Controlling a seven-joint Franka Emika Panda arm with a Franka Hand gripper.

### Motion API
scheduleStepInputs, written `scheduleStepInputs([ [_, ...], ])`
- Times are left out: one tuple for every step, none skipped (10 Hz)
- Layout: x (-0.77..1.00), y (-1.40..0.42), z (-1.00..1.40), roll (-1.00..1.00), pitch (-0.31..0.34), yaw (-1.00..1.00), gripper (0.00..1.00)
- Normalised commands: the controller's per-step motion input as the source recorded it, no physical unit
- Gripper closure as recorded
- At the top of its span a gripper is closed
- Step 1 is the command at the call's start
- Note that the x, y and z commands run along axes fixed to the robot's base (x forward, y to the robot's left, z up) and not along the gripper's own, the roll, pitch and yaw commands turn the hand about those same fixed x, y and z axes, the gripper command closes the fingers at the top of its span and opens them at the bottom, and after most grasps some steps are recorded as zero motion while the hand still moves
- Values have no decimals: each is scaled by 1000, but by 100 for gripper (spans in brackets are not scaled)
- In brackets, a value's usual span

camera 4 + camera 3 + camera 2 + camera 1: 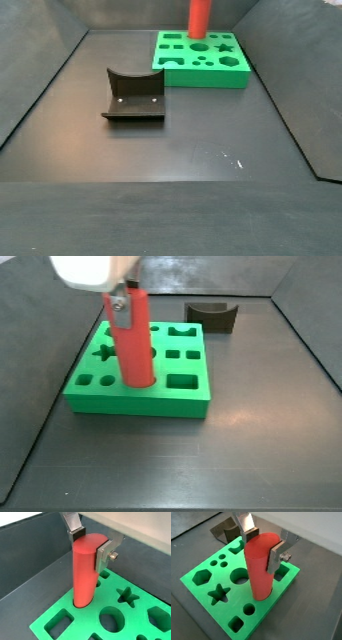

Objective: Insert the oval object.

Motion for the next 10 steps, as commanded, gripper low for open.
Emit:
scheduleStepInputs([
  [77,-11,-300,-73,0,0,100],
  [160,-49,-274,-51,0,-31,100],
  [217,-94,-257,-19,0,-54,100],
  [197,-89,-251,-24,0,-51,100],
  [194,-109,-234,-16,0,-51,100],
  [220,-174,-194,0,0,-71,100],
  [100,-206,-231,0,-10,-63,100],
  [66,-229,-266,0,-26,-37,100],
  [20,-203,-257,0,-43,-20,100],
  [0,-149,-220,0,-70,0,100],
])
